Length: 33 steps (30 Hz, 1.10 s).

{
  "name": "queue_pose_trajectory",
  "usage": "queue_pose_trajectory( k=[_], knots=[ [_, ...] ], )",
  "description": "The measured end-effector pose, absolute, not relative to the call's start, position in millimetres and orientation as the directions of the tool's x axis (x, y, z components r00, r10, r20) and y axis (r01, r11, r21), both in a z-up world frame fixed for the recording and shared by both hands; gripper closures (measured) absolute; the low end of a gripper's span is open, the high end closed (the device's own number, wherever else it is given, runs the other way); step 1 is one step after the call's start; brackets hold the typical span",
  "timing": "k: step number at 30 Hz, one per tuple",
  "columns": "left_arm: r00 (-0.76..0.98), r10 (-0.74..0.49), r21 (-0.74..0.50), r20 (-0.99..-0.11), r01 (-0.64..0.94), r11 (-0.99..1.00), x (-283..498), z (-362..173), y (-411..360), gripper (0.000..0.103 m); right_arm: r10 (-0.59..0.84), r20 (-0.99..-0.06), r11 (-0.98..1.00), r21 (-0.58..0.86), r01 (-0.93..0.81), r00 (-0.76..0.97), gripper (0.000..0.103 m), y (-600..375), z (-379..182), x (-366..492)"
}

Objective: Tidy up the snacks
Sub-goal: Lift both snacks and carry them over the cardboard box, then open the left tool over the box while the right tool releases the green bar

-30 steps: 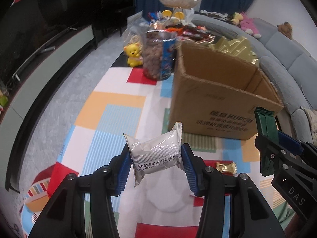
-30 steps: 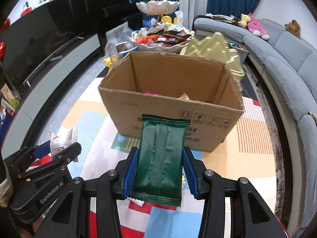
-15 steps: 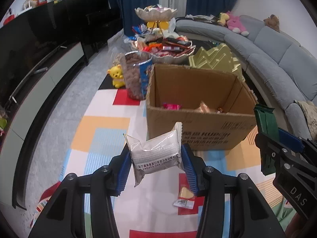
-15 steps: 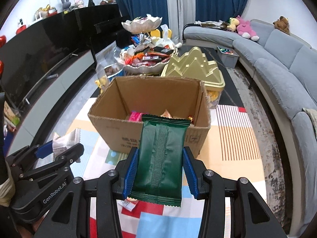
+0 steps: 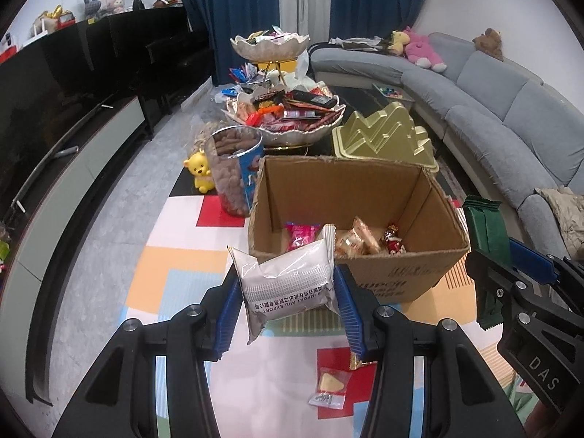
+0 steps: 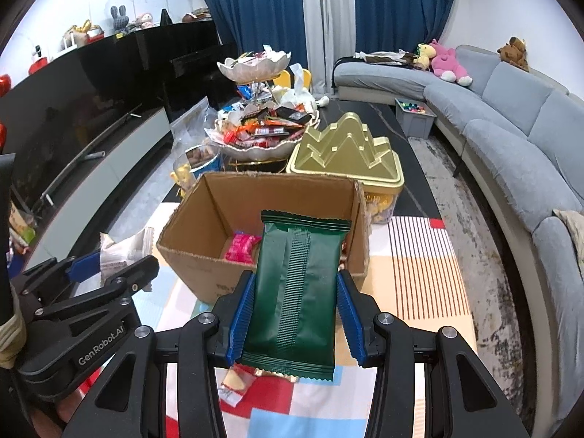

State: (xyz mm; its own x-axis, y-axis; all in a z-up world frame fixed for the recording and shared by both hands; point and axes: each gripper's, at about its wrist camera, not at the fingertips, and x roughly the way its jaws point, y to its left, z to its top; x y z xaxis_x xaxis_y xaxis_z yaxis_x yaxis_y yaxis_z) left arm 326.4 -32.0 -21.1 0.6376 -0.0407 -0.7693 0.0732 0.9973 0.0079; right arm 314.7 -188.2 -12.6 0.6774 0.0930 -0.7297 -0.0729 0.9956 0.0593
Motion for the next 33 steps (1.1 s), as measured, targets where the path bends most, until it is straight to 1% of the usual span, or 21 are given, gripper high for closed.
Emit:
queue_pose_trajectory(
  k=[20, 33],
  knots=[
    [0.674, -0.059, 0.018, -0.736, 0.106, 0.994, 385, -13, -34, 0.054, 0.071, -0.704, 0.997, 0.020, -0.081, 0.706, 0.057, -186, -3, 366],
    [0.657, -0.074, 0.010, -0.750, 0.124, 0.992, 422, -31, -39, 0.054, 0.062, -0.714, 0.997, 0.005, -0.083, 0.698, 0.057, -187, -15, 406]
  ],
)
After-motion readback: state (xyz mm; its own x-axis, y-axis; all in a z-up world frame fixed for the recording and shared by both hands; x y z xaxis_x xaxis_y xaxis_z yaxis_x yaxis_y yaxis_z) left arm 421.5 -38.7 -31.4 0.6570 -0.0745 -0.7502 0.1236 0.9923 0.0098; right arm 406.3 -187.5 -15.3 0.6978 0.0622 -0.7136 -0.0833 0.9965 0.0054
